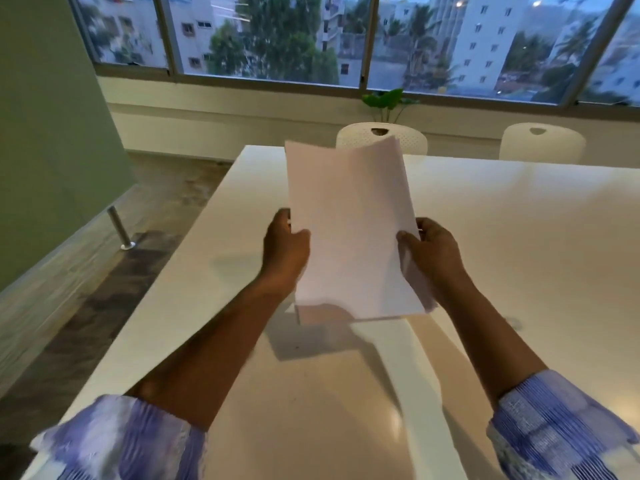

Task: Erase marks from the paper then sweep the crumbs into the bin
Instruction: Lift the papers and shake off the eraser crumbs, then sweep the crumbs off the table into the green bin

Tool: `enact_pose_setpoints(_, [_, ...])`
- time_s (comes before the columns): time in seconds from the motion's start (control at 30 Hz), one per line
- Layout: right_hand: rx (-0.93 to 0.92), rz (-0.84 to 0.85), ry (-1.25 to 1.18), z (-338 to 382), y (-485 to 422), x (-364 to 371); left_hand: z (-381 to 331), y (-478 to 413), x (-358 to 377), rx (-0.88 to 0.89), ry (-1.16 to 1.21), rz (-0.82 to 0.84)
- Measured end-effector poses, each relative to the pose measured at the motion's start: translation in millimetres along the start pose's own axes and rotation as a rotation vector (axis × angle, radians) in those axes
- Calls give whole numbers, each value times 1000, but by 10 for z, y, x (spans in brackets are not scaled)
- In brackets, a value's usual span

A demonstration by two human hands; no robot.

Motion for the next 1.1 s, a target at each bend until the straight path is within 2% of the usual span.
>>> enact_pose_setpoints(0.17, [227,119,271,-986,192,-413,629,514,985,-294,-38,100])
enact_pose_setpoints(0.33, [280,215,434,-1608,398,-522,896,892,1488,-374,-248,146])
enact_pose_setpoints(0.53, [43,4,607,-1739,386,-869,847,998,1612,-366,-354,127])
enact_pose_setpoints(0.6, [-1,129,758,-1848,428,-858,823,1012,1612,-345,-399,124])
enact_pose_setpoints(0.67, [-62,233,798,-1957,489,-803,802,1024,1614,-319,-443,123])
enact_pose_setpoints(0.77, [-211,133,705,-1967,545,-876,810,1073,1645,-323,-476,137])
enact_pose_setpoints(0.97, [-229,-2,646,-2085,510,-1056,759,1200,1739,-259,-610,149])
enact_pose_setpoints(1.1, [-188,-6,702,-2177,486,-1126,745,1275,1808,-242,-654,183])
Point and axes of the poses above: each hand's wrist, its own y-axis away from the middle knuckle, its own x-axis out of the palm, z = x × y, the point moved 9 cm from there along -y, towards the middle knuckle, and after that the axes turned 12 degrees about y, right-handed, at the moved point
